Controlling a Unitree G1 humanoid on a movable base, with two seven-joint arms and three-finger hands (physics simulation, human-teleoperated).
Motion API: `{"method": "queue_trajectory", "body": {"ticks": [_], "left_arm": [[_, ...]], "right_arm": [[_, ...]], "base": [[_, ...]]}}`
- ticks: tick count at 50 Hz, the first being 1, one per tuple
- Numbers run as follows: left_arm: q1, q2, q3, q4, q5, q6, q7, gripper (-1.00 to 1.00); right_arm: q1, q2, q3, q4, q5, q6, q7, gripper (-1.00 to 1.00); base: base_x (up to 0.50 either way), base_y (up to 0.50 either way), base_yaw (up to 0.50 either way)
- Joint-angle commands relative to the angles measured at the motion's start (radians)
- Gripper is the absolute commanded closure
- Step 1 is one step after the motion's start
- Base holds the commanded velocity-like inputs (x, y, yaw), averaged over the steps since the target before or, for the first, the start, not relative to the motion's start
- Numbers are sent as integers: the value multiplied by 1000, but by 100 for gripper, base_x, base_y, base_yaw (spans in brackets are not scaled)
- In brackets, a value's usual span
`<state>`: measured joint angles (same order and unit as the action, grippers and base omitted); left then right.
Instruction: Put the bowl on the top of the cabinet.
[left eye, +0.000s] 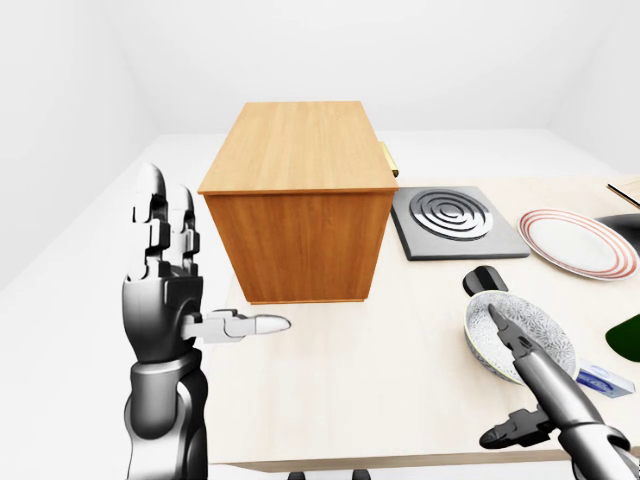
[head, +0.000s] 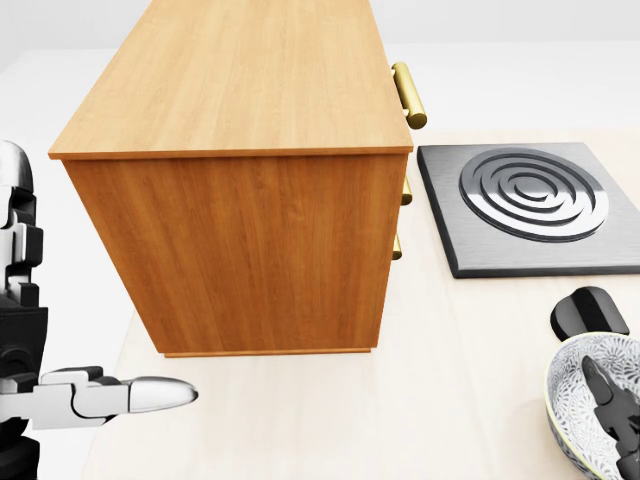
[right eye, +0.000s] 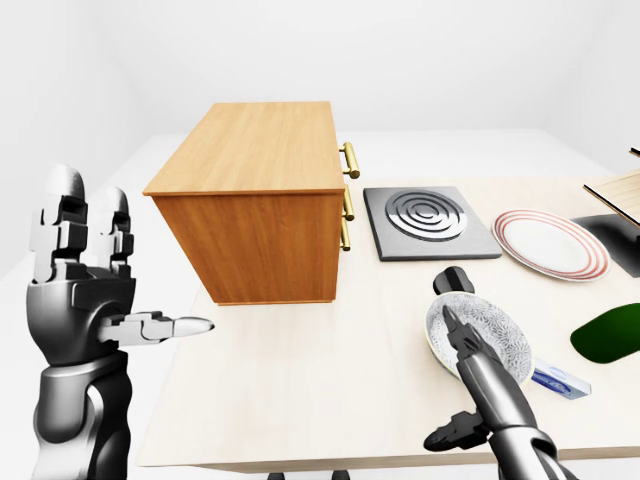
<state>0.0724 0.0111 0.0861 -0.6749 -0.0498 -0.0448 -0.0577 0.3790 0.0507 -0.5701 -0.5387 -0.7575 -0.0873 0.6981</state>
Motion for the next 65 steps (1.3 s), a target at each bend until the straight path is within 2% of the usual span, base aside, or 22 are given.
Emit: {"method": "queue_trajectory", "body": {"ticks": [1, 32, 43, 55, 65], "left_arm": [[15, -3, -3, 80, -1, -42, -9, -100], [23, -3, -11, 91, 0, -42, -12, -100], [11, -1, -8, 86, -1, -42, -6, -100], [19, -2, -13, 73, -2, -42, -9, -100], [21, -2, -14, 67, -4, -42, -12, -100]], "right_arm": [[8, -11, -15, 68, -25, 0, 0, -100], [-21, -66, -58, 153, -73, 0, -4, -100], [-48, -96, -30, 187, -95, 0, -26, -100], [-52, -139, 16, 325, -148, 0, -124, -100], [-25, -148, 39, 376, -169, 0, -160, -100]], "base": [[0, 0, 0], [0, 0, 0], [0, 0, 0], [0, 0, 0], [0, 0, 0]]}}
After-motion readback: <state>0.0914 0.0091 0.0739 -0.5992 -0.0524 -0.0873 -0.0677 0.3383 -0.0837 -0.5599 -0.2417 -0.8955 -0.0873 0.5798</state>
